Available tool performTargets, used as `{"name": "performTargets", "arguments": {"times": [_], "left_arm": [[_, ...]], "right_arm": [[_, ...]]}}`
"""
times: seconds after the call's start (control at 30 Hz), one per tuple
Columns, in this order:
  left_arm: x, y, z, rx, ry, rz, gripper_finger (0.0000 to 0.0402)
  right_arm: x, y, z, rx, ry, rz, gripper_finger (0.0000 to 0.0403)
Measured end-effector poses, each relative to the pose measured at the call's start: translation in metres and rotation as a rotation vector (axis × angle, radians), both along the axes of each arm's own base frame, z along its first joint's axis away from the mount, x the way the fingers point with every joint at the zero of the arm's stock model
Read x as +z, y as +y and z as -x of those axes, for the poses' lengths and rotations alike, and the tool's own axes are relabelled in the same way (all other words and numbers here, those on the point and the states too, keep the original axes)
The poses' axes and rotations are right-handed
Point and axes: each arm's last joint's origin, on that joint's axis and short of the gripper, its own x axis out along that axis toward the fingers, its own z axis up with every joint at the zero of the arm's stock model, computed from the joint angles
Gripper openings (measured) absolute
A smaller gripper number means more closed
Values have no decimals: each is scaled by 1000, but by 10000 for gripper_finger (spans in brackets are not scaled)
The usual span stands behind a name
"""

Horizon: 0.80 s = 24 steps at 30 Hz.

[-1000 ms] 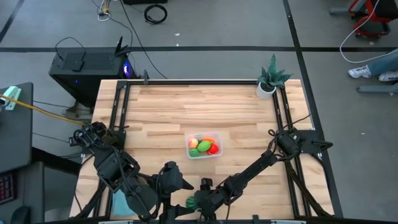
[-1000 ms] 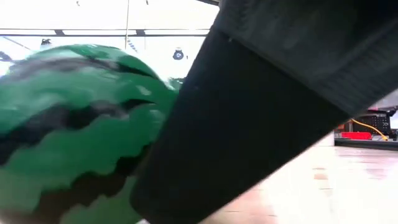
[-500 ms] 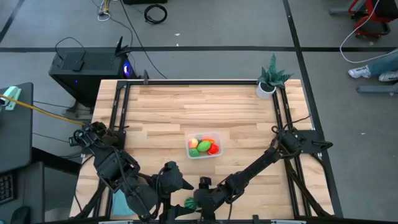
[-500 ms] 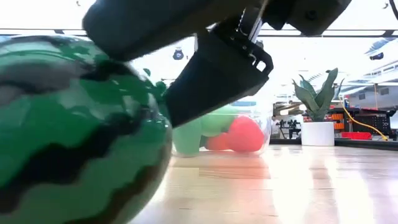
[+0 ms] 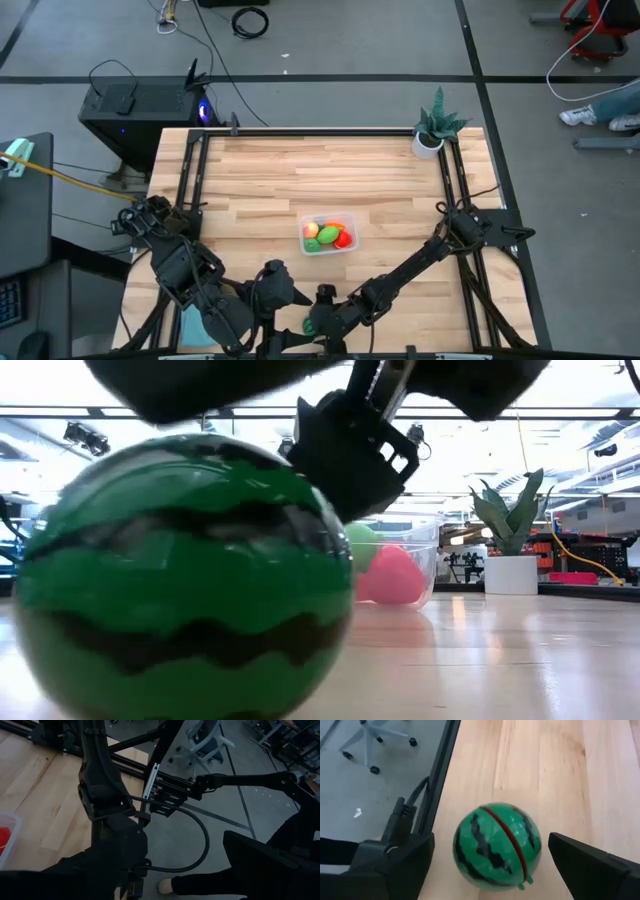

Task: Pick and placing Produce into tupperware
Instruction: Put the green watermelon into the transparent bin

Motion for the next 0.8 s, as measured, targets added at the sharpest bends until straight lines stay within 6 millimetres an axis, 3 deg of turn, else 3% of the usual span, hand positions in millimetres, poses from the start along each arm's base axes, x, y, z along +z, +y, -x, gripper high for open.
{"name": "performTargets", "arguments": {"times": [0.7, 0.8], "left_arm": [[2, -1, -1, 0, -14, 12, 341], [1, -1, -1, 0, -13, 11, 341]], "right_arm": [[-4, -5, 0, 59, 19, 40, 398], [-12, -5, -1, 57, 15, 39, 398]]}}
